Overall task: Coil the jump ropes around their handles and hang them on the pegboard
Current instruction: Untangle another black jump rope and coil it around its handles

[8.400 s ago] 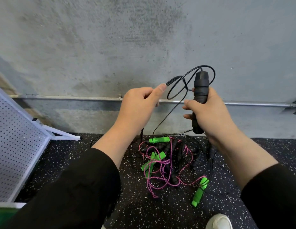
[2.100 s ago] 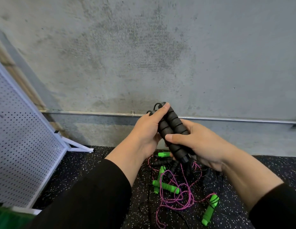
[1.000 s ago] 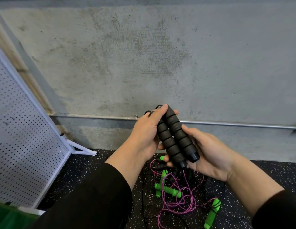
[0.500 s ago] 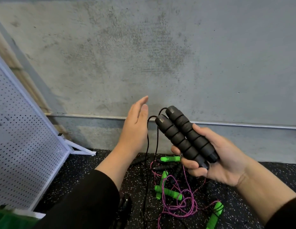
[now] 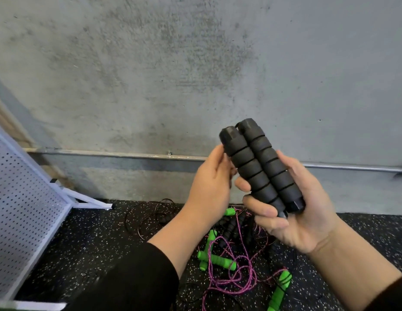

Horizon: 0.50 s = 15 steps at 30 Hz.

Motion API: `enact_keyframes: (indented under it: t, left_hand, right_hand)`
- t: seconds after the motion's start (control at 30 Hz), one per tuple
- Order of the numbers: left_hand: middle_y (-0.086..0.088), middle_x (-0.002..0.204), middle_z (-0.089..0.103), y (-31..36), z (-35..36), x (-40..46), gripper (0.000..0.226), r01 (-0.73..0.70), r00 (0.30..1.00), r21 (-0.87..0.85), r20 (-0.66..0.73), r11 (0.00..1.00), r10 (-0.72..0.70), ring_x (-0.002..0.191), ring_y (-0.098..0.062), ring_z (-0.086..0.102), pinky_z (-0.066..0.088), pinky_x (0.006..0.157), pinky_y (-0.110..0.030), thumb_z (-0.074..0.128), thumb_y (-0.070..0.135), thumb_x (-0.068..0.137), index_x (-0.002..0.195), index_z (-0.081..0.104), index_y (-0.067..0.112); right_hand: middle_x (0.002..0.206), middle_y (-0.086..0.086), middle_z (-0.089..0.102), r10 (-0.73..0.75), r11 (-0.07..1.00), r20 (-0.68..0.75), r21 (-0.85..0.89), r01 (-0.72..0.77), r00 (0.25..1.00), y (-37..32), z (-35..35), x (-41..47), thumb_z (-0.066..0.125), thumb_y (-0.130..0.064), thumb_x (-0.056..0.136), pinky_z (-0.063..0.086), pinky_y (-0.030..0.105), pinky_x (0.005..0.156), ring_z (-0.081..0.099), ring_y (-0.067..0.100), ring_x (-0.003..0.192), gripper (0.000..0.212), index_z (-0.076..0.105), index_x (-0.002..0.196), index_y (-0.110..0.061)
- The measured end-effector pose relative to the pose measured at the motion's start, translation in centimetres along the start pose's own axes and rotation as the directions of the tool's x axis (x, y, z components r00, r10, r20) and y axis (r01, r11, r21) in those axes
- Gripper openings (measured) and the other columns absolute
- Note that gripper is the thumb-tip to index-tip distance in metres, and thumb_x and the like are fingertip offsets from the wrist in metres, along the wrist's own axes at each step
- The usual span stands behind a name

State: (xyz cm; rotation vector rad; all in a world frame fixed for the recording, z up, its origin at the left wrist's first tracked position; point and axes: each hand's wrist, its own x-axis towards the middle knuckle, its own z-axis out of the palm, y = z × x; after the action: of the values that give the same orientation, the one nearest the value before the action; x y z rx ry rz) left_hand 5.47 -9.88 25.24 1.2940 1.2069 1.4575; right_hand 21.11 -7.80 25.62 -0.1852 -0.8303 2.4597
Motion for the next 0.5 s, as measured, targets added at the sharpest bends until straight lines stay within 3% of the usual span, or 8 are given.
enact_keyframes:
  t: [0.1, 0.23, 0.3, 0.4, 0.5]
  left_hand:
    - [0.024, 0.058, 0.054, -0.4, -0.1, 0.1, 0.031, 0.020, 0.996, 0.164, 0.083, 0.986, -0.034, 0.054, 0.003, 0.046, 0.035, 0.054, -0.011, 0.037, 0.007, 0.108, 0.105, 0.058, 0.029]
    - [0.017, 0.052, 0.046, -0.3, -0.8, 0.0, 0.044, 0.107, 0.983, 0.246, 0.119, 0.963, -0.140, 0.049, -0.003, 0.037, 0.032, 0.051, -0.021, 0.044, 0.002, 0.101, 0.071, 0.058, 0.031]
    - [0.014, 0.055, 0.047, 0.1, -1.4, -0.1, 0.041, 0.097, 0.981, 0.293, 0.131, 0.951, -0.140, 0.052, -0.006, 0.035, 0.031, 0.052, -0.022, 0.047, 0.005, 0.101, 0.067, 0.054, 0.026]
    - [0.010, 0.054, 0.042, 0.2, -2.1, 0.0, 0.039, 0.118, 0.972, 0.334, 0.154, 0.935, -0.177, 0.049, -0.007, 0.034, 0.029, 0.051, -0.024, 0.048, 0.006, 0.099, 0.064, 0.051, 0.021]
    - [0.007, 0.050, 0.038, -0.1, -2.4, -0.2, 0.033, 0.249, 0.952, 0.278, 0.107, 0.928, -0.288, 0.048, -0.012, 0.029, 0.025, 0.051, -0.028, 0.049, 0.006, 0.092, 0.060, 0.048, 0.016]
  right_hand:
    - [0.094, 0.014, 0.053, -0.042, 0.998, -0.111, -0.042, 0.037, 0.993, -0.1, -0.1, 0.2, 0.033, -0.052, 0.106, 0.034, 0.019, 0.036, 0.045, 0.015, 0.054, 0.055, 0.060, 0.131, -0.011]
    - [0.088, 0.012, 0.055, -0.120, 0.984, -0.341, -0.168, 0.065, 0.932, 0.1, 0.8, 0.6, 0.039, -0.052, 0.102, 0.027, 0.020, 0.034, 0.039, 0.015, 0.050, 0.054, 0.063, 0.129, -0.012]
    - [0.088, 0.013, 0.057, -0.143, 0.973, -0.428, -0.228, 0.047, 0.892, 0.1, 1.1, 0.9, 0.043, -0.052, 0.100, 0.026, 0.021, 0.035, 0.040, 0.016, 0.051, 0.052, 0.064, 0.126, -0.012]
    - [0.089, 0.017, 0.061, -0.201, 0.929, -0.491, -0.370, 0.006, 0.848, 0.1, 1.4, 1.0, 0.050, -0.049, 0.096, 0.028, 0.021, 0.038, 0.043, 0.021, 0.052, 0.048, 0.061, 0.123, -0.010]
    - [0.091, 0.021, 0.062, -0.317, 0.814, -0.488, -0.579, -0.030, 0.813, 0.4, 1.6, 1.2, 0.054, -0.044, 0.095, 0.031, 0.024, 0.043, 0.048, 0.025, 0.054, 0.042, 0.060, 0.124, -0.014]
